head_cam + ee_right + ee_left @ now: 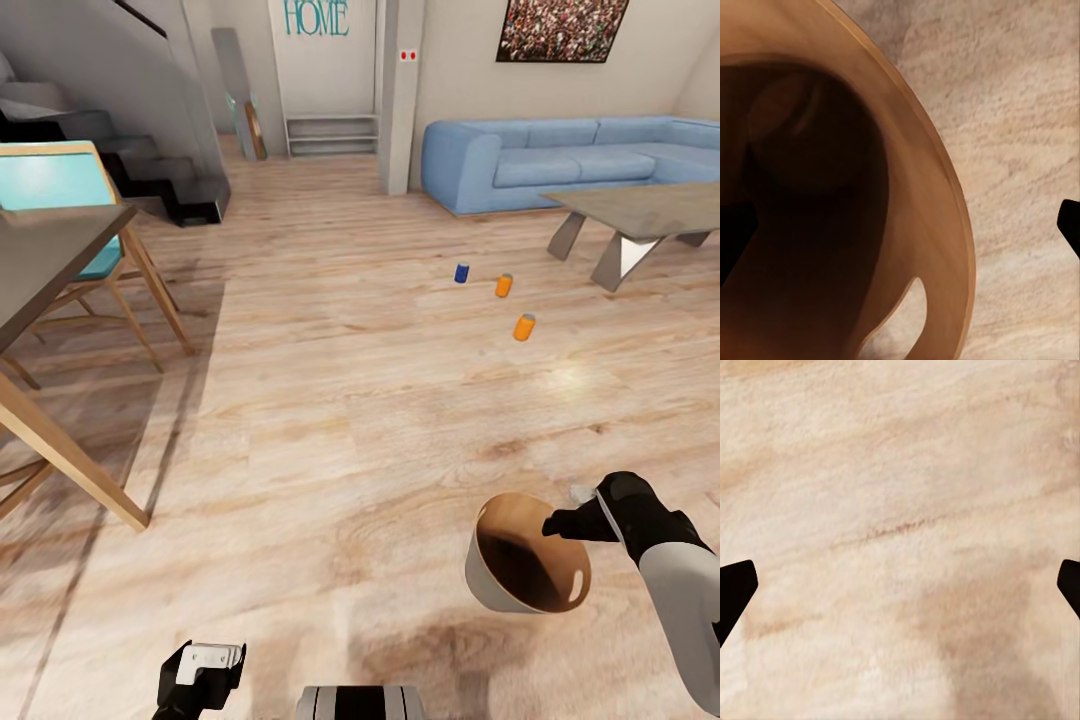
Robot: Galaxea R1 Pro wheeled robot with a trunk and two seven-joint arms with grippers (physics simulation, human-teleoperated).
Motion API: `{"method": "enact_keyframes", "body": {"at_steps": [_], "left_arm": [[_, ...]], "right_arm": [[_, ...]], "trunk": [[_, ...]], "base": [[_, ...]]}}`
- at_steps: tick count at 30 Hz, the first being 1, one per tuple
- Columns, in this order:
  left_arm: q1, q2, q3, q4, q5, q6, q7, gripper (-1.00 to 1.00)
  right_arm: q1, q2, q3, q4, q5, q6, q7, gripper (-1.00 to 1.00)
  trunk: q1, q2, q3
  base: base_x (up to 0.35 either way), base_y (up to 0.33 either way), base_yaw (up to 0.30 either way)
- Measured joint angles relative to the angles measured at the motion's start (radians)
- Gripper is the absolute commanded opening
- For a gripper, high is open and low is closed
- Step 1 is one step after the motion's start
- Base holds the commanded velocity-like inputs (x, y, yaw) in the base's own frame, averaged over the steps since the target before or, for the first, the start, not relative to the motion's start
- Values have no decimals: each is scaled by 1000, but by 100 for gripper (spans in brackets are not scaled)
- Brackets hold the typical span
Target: Put the three can of soda from the living room inside the tash can in the kitchen.
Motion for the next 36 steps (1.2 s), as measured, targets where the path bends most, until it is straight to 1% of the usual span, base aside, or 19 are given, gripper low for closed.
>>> {"method": "enact_keyframes", "body": {"at_steps": [8,22,31,36], "left_arm": [[0,0,0,0,0,-1,0,100],[0,0,0,-1,0,-1,0,100],[0,0,0,-1,0,0,3,100],[0,0,0,-1,0,-1,3,100]], "right_arm": [[0,-2,0,0,1,0,1,100],[1,0,1,-1,0,0,0,100],[8,1,1,-1,0,-1,0,100],[10,1,1,-1,-1,-1,0,100]], "trunk": [[0,0,-7],[0,0,-9],[0,0,-9],[0,0,-9]], "base": [[0,0,0],[0,-4,0],[0,-166,0],[0,-76,0]]}}
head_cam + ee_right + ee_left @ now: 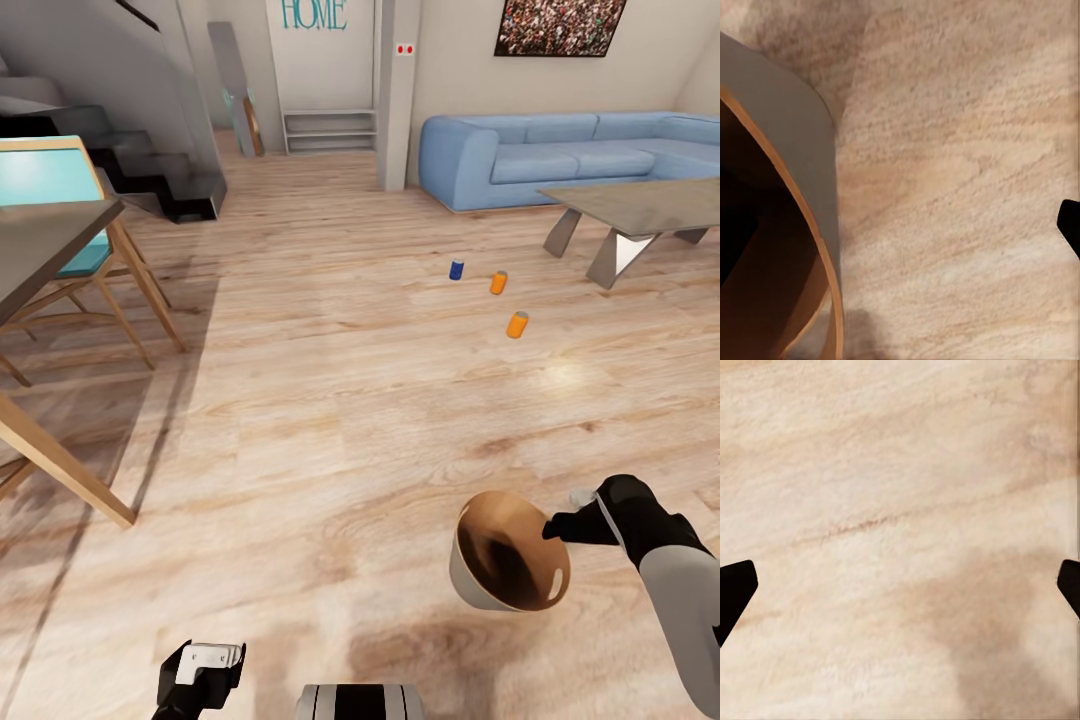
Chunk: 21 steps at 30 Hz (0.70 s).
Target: Put the three can of soda from the living room inside the tash can in the kitchen.
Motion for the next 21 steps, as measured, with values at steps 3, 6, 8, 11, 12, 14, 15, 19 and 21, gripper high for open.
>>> {"method": "enact_keyframes", "body": {"at_steps": [3,6,8,11,12,14,15,19,21], "left_arm": [[0,0,0,0,0,0,0,100],[0,0,0,0,0,-1,0,100],[0,0,0,0,0,-1,0,100],[0,0,0,0,0,-1,0,100],[0,0,0,0,0,-1,0,100],[0,0,0,0,0,0,0,100],[0,0,0,0,0,-1,-1,100],[0,0,0,0,0,0,-1,100],[0,0,0,0,0,0,-2,100]], "right_arm": [[1,0,0,0,0,0,0,100],[2,1,0,0,-1,0,0,100],[3,1,0,0,0,0,0,100],[4,1,0,0,-1,0,0,100],[5,1,0,0,-1,0,0,100],[5,2,0,0,-1,0,0,100],[5,2,0,0,-1,0,0,100],[6,3,4,0,-1,-1,0,100],[6,3,12,0,-1,-1,0,100]], "trunk": [[0,0,0],[0,0,0],[0,0,0],[0,0,0],[0,0,0],[0,0,0],[0,0,0],[1,0,-4],[1,-1,-12]], "base": [[0,-30,0],[0,-15,0],[0,-9,0],[0,-5,0],[0,-3,0],[0,-2,0],[0,-2,0],[0,-1,0],[0,0,0]]}}
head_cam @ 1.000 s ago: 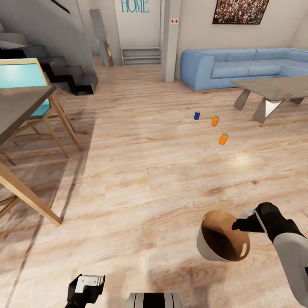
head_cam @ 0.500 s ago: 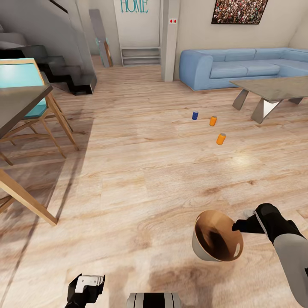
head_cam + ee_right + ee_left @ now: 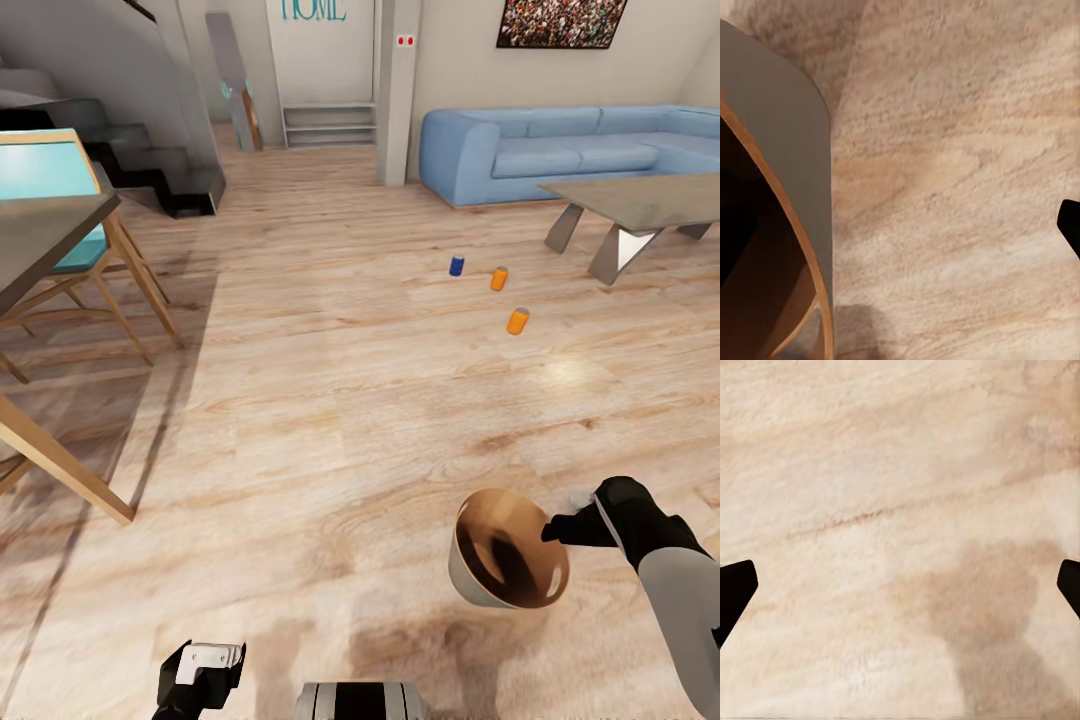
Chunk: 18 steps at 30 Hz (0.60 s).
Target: Put the three can of soda from the living room inside the tash can in the kitchen.
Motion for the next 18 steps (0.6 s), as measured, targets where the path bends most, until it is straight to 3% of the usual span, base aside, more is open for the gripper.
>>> {"method": "enact_keyframes", "body": {"at_steps": [9,18], "left_arm": [[0,0,0,0,0,0,-1,100],[0,0,0,0,0,0,-1,100]], "right_arm": [[0,0,18,1,1,-1,0,100],[0,-1,22,1,1,-1,0,100]], "trunk": [[4,-2,-42],[4,-2,-55]], "base": [[0,0,0],[0,0,0]]}}
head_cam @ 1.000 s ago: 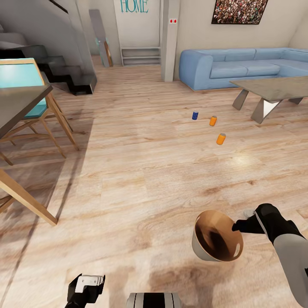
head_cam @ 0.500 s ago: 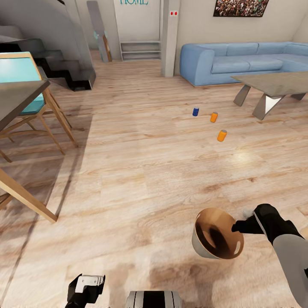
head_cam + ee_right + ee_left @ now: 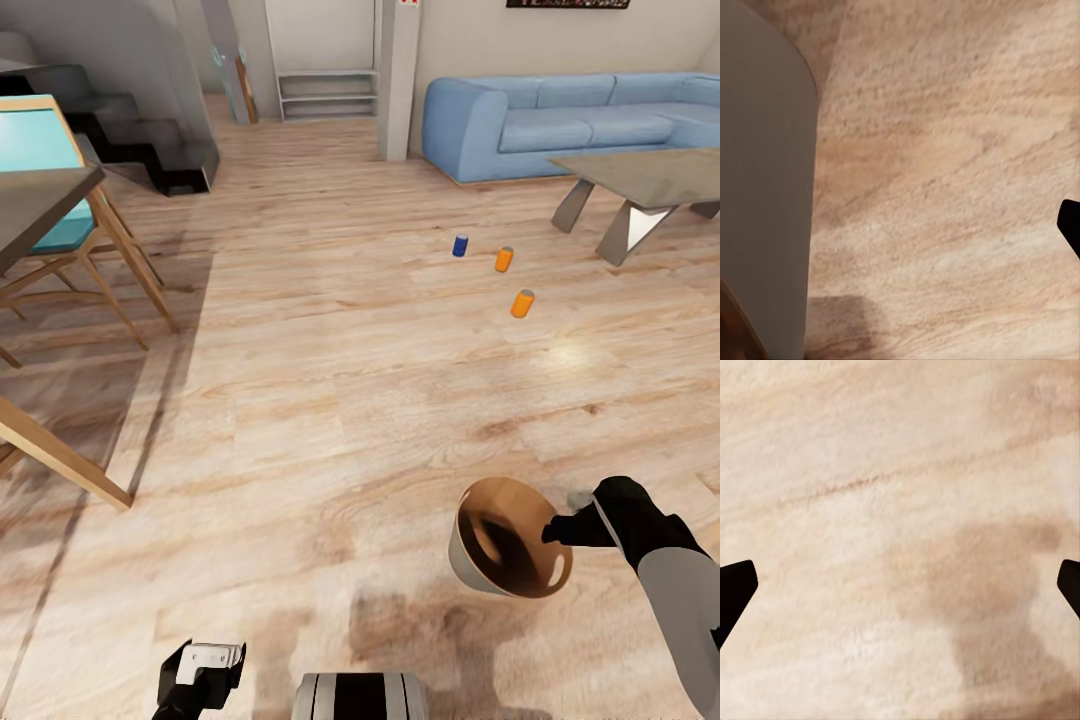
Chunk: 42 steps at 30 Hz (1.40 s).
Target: Put the three can of soda from the living room inside the tash can in the kitchen.
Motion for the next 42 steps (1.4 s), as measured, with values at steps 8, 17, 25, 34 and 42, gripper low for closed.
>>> {"method": "enact_keyframes", "body": {"at_steps": [8,17,25,34,42], "left_arm": [[0,0,0,0,0,0,2,100],[0,0,0,0,0,0,4,100],[0,0,0,1,-1,0,5,100],[0,0,0,0,0,0,4,100],[0,0,0,0,0,-1,6,100]], "right_arm": [[0,2,0,0,0,0,-1,100],[0,1,0,-1,-1,0,0,100],[0,2,0,0,-1,0,0,100],[-1,-3,2,-46,21,-3,0,100],[-1,-4,2,-59,21,-3,0,100]], "trunk": [[0,0,-2],[0,0,-3],[3,-1,-30],[4,-2,-54],[4,-2,-59]], "base": [[0,0,0],[0,0,0],[0,0,0],[0,0,0],[0,0,0]]}}
